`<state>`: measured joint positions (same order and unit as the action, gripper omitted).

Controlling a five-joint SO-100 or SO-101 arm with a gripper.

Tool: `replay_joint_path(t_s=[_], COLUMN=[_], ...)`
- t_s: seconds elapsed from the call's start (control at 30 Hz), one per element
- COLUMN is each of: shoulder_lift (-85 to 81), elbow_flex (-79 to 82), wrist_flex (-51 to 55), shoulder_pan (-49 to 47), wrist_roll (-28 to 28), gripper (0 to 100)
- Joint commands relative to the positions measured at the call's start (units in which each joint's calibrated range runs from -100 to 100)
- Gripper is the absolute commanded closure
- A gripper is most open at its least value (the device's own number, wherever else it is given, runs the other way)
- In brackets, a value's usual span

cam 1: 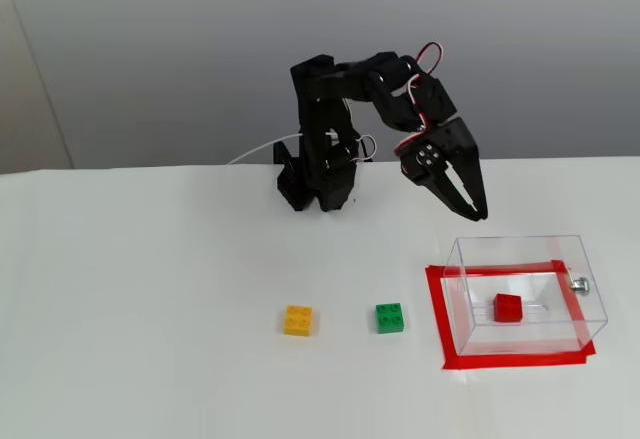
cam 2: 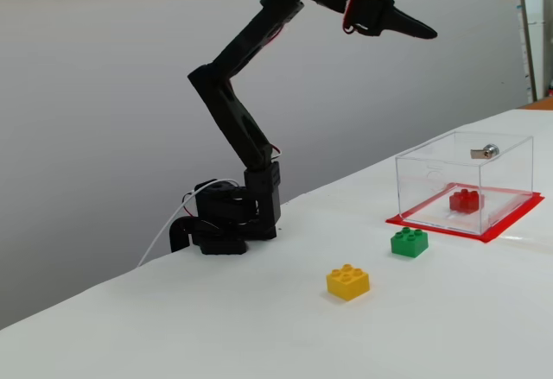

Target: Pick the red lego brick and place it into the transparent box

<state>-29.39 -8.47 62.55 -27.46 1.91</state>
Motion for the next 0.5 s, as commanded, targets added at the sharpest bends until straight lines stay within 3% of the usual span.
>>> replay_joint_path(t_s=[0.0, 0.13, 0.47], shoulder_lift=[-5.95, -11.64, -19.28], elbow_flex=[-0.39, -0.12, 1.24], wrist_flex=[0.98, 3.76, 14.56], shoulder_pan=[7.46, 16.18, 25.65], wrist_roll=[-0.34, 0.08, 0.08], gripper=[99, 99, 99])
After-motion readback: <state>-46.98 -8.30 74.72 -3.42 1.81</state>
